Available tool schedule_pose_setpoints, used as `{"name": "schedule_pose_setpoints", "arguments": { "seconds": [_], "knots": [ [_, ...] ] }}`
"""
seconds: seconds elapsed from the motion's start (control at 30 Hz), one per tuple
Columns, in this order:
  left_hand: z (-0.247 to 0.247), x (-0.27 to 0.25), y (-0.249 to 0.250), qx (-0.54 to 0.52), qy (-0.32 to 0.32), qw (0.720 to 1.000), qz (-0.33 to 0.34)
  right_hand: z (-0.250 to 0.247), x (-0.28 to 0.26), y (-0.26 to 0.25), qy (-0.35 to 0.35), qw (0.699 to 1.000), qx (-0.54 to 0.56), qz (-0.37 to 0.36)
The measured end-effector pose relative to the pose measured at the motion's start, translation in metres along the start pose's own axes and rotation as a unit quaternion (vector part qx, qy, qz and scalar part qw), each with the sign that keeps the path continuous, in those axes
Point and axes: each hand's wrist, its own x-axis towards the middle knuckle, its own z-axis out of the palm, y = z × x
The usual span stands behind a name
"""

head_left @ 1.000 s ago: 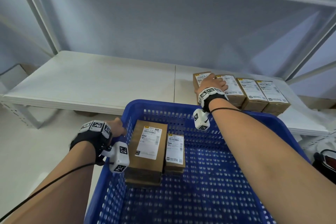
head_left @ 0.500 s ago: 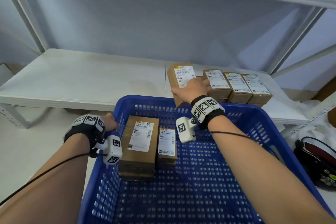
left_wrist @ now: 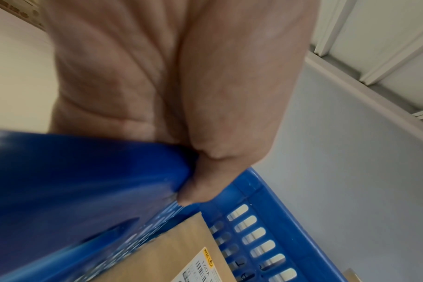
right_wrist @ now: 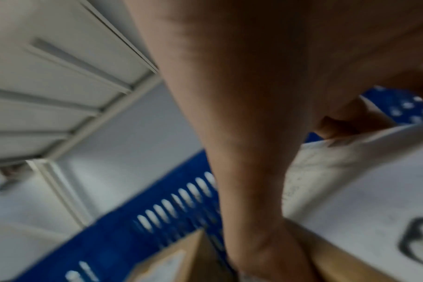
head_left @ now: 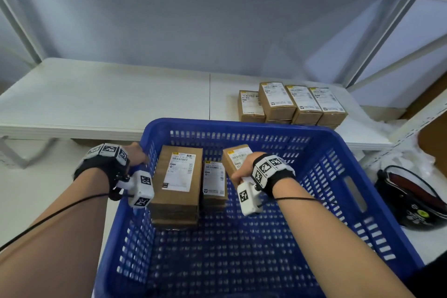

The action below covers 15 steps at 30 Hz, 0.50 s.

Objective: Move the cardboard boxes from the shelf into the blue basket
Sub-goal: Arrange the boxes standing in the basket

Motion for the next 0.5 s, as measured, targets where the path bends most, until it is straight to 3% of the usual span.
{"name": "schedule_pose_setpoints", "arguments": {
  "seconds": [0.23, 0.5],
  "knots": [
    [0.005, 0.027, -0.014, -0.02, -0.005, 0.999, 0.024, 0.067, 0.079, 0.015, -0.014, 0.999, -0.018, 0.042],
    [0.01, 0.071, -0.04, -0.067, -0.049, 0.996, 0.042, 0.105, 0.11, 0.008, -0.019, 0.999, 0.034, 0.037]
  ]
}}
